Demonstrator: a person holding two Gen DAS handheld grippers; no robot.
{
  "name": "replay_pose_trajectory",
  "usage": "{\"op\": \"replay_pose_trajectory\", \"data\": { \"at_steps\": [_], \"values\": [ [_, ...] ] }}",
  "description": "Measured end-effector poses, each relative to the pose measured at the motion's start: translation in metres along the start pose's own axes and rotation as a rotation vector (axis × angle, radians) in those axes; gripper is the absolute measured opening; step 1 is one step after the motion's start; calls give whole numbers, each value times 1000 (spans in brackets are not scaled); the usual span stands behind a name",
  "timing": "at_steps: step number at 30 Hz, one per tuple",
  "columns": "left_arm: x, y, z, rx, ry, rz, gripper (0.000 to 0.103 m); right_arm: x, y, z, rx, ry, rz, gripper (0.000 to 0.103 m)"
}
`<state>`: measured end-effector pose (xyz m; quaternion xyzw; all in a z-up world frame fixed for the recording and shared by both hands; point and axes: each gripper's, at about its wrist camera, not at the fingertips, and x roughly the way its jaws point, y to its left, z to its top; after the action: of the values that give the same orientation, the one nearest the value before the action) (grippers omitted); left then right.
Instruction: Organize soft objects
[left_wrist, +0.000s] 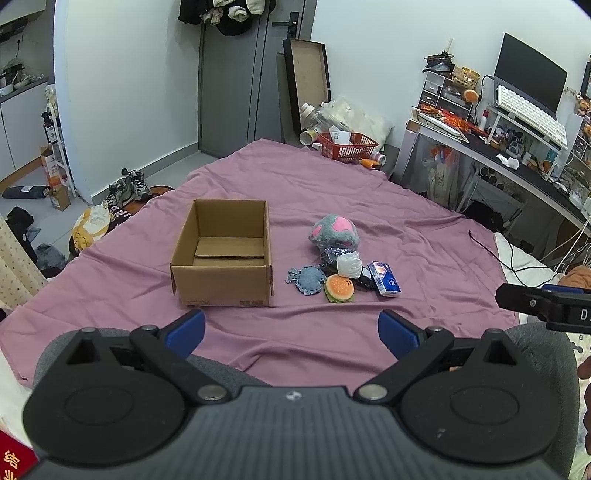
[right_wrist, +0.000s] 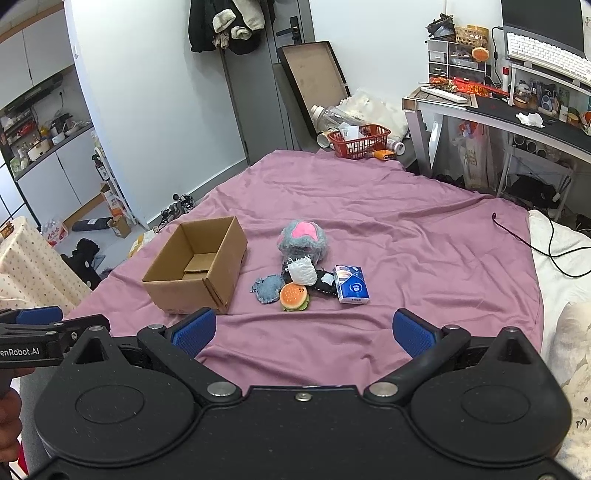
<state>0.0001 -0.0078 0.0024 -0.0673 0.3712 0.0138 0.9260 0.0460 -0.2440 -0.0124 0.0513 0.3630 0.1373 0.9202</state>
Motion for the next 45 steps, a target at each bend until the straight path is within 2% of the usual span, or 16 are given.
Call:
{"op": "replay_pose_trajectory", "data": {
  "at_steps": [35,45],
  "values": [
    [0,4,-2,-24,-10,7,99,0,3,-2,-21,-4,7,103],
    [14,-1,-6,-21,-5,-10,99,17,-13,-3,-33,15,9,103]
  ]
}}
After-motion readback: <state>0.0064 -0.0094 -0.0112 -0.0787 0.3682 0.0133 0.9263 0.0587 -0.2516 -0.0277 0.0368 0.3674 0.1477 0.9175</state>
